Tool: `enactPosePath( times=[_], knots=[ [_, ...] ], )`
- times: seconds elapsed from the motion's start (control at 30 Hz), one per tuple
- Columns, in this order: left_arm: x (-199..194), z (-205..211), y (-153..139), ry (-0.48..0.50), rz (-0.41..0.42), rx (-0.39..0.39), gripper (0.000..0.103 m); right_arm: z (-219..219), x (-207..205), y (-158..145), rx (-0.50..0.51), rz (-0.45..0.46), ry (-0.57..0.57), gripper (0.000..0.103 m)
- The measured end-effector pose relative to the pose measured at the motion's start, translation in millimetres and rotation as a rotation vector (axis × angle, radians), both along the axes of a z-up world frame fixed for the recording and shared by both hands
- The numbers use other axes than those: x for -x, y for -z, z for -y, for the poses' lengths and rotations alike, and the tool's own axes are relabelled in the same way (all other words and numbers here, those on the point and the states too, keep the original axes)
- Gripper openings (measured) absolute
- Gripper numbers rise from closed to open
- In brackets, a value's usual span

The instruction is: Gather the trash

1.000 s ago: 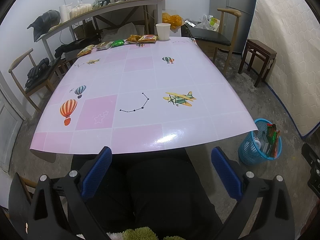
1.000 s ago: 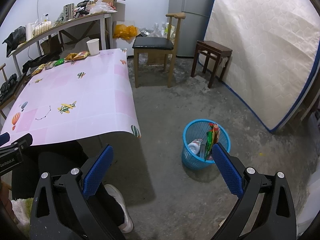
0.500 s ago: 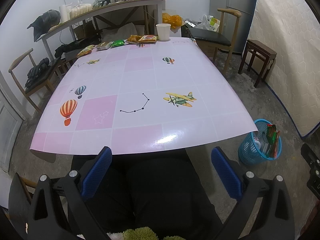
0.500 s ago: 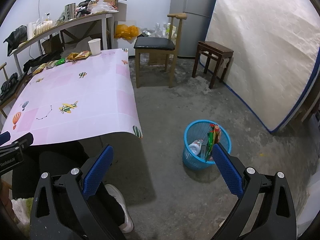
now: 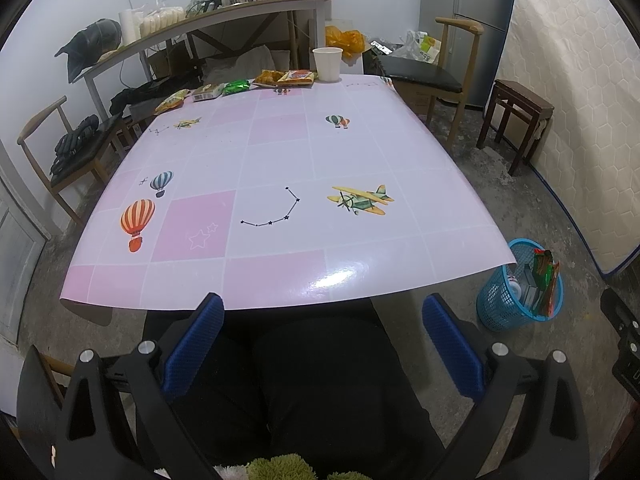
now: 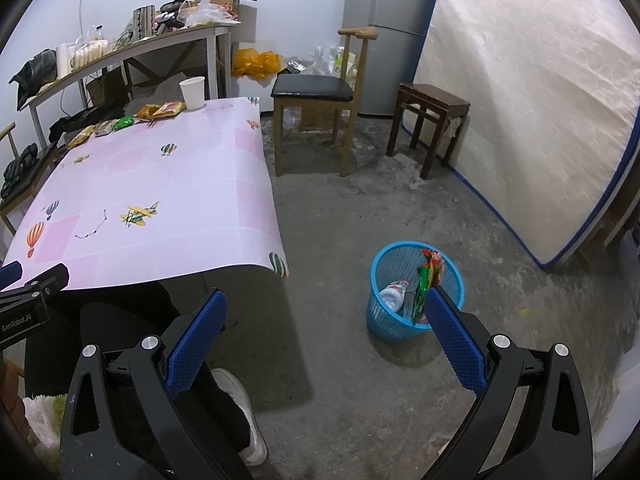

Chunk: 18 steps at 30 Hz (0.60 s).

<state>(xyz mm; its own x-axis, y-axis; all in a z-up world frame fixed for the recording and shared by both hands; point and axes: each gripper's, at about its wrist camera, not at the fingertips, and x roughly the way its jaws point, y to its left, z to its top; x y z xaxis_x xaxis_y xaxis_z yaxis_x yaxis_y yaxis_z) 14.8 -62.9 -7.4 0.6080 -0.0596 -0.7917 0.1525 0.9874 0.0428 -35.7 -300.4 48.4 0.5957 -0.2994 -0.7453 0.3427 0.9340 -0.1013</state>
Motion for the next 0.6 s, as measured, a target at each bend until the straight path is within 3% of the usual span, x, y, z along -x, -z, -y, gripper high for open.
enactPosePath(
  times=[0.6],
  knots=[
    [-1.3,-0.5,3.5,-0.001,-0.014,-0.002,0.097,-2.0,-3.4,2.7,-0.006,-0.005,-0.009,0.095]
  ],
)
